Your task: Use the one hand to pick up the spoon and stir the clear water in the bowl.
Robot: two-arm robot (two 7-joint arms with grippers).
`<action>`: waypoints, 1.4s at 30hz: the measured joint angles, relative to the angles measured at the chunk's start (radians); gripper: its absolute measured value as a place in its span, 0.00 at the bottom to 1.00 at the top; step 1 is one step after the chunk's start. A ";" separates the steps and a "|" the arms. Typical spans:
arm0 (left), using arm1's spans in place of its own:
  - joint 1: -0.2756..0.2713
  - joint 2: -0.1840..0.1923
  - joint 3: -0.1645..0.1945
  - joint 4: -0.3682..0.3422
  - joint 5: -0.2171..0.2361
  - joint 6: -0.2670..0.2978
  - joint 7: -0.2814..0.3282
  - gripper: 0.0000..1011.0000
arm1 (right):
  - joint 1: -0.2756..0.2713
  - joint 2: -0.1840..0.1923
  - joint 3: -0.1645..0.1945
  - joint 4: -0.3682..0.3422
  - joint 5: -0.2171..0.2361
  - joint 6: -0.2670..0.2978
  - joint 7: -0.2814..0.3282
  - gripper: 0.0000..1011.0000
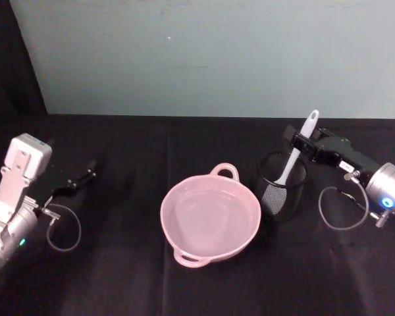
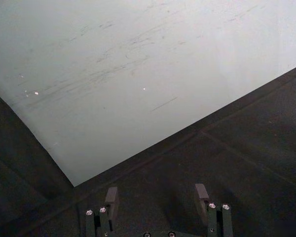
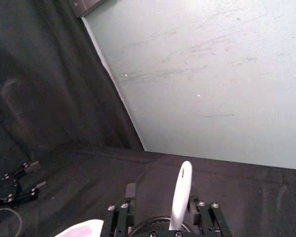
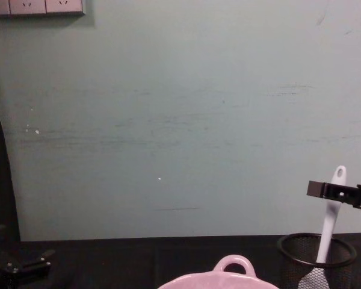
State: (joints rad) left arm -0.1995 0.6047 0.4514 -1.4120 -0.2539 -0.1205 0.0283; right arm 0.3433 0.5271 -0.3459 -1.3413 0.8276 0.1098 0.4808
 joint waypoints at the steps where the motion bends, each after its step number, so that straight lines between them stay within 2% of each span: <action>1: 0.000 0.000 0.000 0.000 0.000 0.000 0.000 0.99 | 0.001 -0.001 0.001 0.005 0.002 -0.001 0.000 0.62; 10: 0.000 0.000 0.000 0.000 0.000 0.000 0.000 0.99 | 0.013 -0.020 0.004 0.060 0.005 -0.011 -0.002 0.91; 14: 0.000 0.000 0.000 0.000 0.000 0.000 0.000 0.99 | 0.016 -0.026 0.003 0.075 -0.002 -0.014 -0.006 0.99; 22: 0.000 0.000 0.000 0.000 0.000 0.000 0.000 0.99 | 0.003 -0.026 0.016 0.070 -0.012 -0.022 -0.020 0.99; 26: 0.000 0.000 0.000 0.000 0.000 0.000 0.000 0.99 | -0.022 -0.018 0.033 0.046 -0.013 -0.028 -0.032 0.99; 32: 0.000 0.000 0.000 0.000 0.000 0.000 0.000 0.99 | -0.091 0.027 0.071 -0.035 -0.019 -0.033 -0.056 0.99; 36: 0.000 0.000 0.000 0.000 0.000 0.000 0.000 0.99 | -0.122 0.053 0.091 -0.064 -0.030 -0.037 -0.068 0.99; 39: 0.000 0.000 0.000 0.000 0.000 0.000 0.000 0.99 | -0.135 0.076 0.096 -0.077 -0.080 -0.050 -0.096 0.99; 40: 0.000 0.000 0.000 0.000 0.000 0.000 0.000 0.99 | -0.136 0.088 0.091 -0.080 -0.124 -0.063 -0.118 0.99; 41: 0.000 0.000 0.000 0.000 0.000 0.000 0.000 0.99 | -0.136 0.088 0.091 -0.080 -0.124 -0.063 -0.118 0.99; 42: 0.000 0.000 0.000 0.000 0.000 0.000 0.000 0.99 | -0.135 0.094 0.085 -0.080 -0.162 -0.075 -0.136 0.99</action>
State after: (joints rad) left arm -0.1995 0.6047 0.4514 -1.4120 -0.2539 -0.1205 0.0283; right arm 0.2085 0.6212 -0.2606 -1.4215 0.6655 0.0344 0.3450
